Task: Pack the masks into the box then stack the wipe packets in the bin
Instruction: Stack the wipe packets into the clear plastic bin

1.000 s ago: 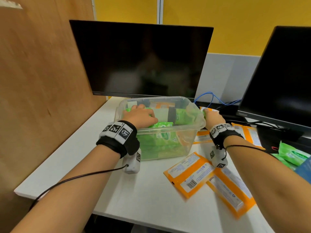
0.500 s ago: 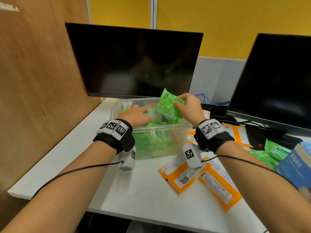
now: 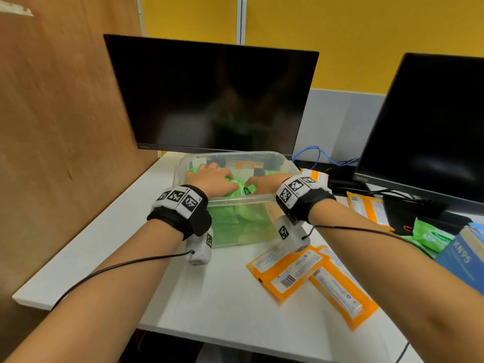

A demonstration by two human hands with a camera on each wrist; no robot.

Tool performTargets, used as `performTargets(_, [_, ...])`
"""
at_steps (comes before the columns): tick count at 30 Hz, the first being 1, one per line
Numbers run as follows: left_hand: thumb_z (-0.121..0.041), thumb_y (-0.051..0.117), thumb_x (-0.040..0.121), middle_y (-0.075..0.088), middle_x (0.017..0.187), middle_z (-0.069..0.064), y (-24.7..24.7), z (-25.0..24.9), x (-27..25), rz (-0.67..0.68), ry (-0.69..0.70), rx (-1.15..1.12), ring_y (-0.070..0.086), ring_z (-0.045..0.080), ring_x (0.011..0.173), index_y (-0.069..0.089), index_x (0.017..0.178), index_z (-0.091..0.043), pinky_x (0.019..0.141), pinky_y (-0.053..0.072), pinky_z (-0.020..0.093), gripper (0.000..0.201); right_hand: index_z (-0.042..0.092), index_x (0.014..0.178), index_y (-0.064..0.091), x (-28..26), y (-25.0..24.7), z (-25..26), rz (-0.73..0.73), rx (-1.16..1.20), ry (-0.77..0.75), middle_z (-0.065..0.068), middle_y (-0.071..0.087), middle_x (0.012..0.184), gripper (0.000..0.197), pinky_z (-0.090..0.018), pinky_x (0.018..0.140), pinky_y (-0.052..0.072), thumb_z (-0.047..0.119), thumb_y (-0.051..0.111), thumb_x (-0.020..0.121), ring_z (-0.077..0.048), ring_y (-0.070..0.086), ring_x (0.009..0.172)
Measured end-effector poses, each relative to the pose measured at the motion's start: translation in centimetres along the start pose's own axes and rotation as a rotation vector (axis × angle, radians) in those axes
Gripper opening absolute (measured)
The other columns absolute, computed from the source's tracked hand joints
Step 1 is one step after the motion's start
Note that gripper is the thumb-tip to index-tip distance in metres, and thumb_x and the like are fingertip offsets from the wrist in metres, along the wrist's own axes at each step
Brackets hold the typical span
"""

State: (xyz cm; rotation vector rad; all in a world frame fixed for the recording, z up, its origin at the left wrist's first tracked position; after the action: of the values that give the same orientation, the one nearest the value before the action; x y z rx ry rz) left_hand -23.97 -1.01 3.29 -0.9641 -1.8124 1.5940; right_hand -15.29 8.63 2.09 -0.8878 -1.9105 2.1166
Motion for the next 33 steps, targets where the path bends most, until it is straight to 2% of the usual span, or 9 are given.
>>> performTargets(7, [-0.049,0.046,0.087,0.033,0.147,0.002,0.2,0.1,0.2,0.006,0.001,-0.005,0.027,0.029,0.136,0.047,0.131,-0.039,0.109,0.027,0.050,0.046,0.022,0.130,0.055,0.2,0.0,-3.1,-0.188,-0.051,0.055,-0.002,0.057,0.132,0.040,-0.025,0.090,0.037,0.041,0.051,0.095,-0.020,0.054,0.115])
performTargets(11, [-0.049,0.044,0.087,0.033,0.148,0.002,0.2,0.1,0.1,0.002,-0.001,0.002,0.027,0.028,0.137,0.046,0.132,-0.039,0.109,0.028,0.050,0.046,0.049,0.133,0.046,0.9,1.2,-2.2,0.110,-0.008,0.008,0.010,0.053,0.127,0.078,-0.029,0.085,0.039,0.072,0.066,0.061,-0.020,0.050,0.110])
performTargets(13, [-0.048,0.044,0.087,0.033,0.148,0.002,0.1,0.1,0.1,-0.001,-0.005,-0.005,0.027,0.028,0.137,0.047,0.131,-0.040,0.109,0.028,0.050,0.045,0.046,0.137,0.043,1.4,1.1,-1.3,0.141,0.017,-0.052,0.010,0.047,0.135,0.067,-0.028,0.086,0.042,0.052,0.070,0.076,-0.020,0.049,0.119])
performTargets(15, [-0.048,0.044,0.087,0.033,0.147,0.002,0.2,0.0,0.1,0.003,-0.003,-0.011,0.026,0.028,0.137,0.048,0.130,-0.041,0.109,0.027,0.050,0.044,0.027,0.127,0.058,1.9,-0.6,-1.4,-0.104,0.219,-0.102,0.005,0.058,0.121,0.039,-0.023,0.080,0.047,0.031,0.064,0.088,-0.019,0.057,0.106])
performTargets(18, [-0.048,0.044,0.087,0.033,0.147,0.002,0.2,0.1,0.1,0.007,0.002,-0.009,0.026,0.028,0.137,0.050,0.128,-0.042,0.109,0.026,0.050,0.041,0.011,0.109,0.065,0.4,-4.6,-5.2,-0.531,1.173,-0.122,-0.004,0.063,0.084,0.020,-0.021,0.060,0.051,0.016,0.053,0.094,-0.016,0.060,0.073])
performTargets(22, [-0.048,0.044,0.087,0.033,0.147,0.002,0.2,0.1,0.6,0.007,-0.003,-0.012,0.026,0.029,0.136,0.052,0.126,-0.042,0.109,0.026,0.050,0.040,0.015,0.088,0.059,-1.5,-4.6,-14.0,-0.852,1.637,0.132,-0.004,0.055,0.068,0.019,-0.021,0.050,0.044,0.007,0.043,0.094,-0.014,0.053,0.059])
performTargets(27, [-0.048,0.045,0.087,0.035,0.144,0.002,0.2,0.0,1.2,0.004,0.004,-0.015,0.027,0.029,0.135,0.053,0.123,-0.043,0.108,0.026,0.051,0.038,0.018,0.100,0.064,2.4,4.0,-15.2,-0.275,0.910,0.219,-0.014,0.066,0.101,0.019,-0.043,0.086,0.051,0.010,0.047,0.095,-0.033,0.063,0.095])
performTargets(30, [-0.048,0.045,0.088,0.034,0.144,0.002,0.2,0.0,1.3,0.005,0.013,-0.022,0.027,0.029,0.135,0.053,0.124,-0.042,0.108,0.025,0.050,0.037,0.008,0.123,0.058,2.5,4.3,-12.5,-0.260,0.411,0.170,-0.016,0.059,0.125,0.030,-0.039,0.095,0.044,0.019,0.055,0.095,-0.033,0.054,0.116])
performTargets(33, [-0.047,0.045,0.088,0.035,0.144,0.002,0.1,0.0,1.3,0.001,0.009,-0.026,0.027,0.029,0.135,0.054,0.123,-0.043,0.107,0.025,0.049,0.036,0.003,0.140,0.040,0.4,3.7,-10.2,-0.222,0.278,0.178,-0.017,0.047,0.137,0.045,-0.037,0.103,0.035,0.009,0.050,0.097,-0.035,0.044,0.129])
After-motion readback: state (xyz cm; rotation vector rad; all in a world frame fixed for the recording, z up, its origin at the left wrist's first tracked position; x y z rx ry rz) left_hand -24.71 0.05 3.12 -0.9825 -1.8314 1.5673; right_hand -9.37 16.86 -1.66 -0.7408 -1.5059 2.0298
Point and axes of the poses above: each hand's wrist, its own x-axis towards the middle knuckle, its own y-axis out of the palm, z = x × y, the point moved 7 cm from there along x, towards the middle knuckle
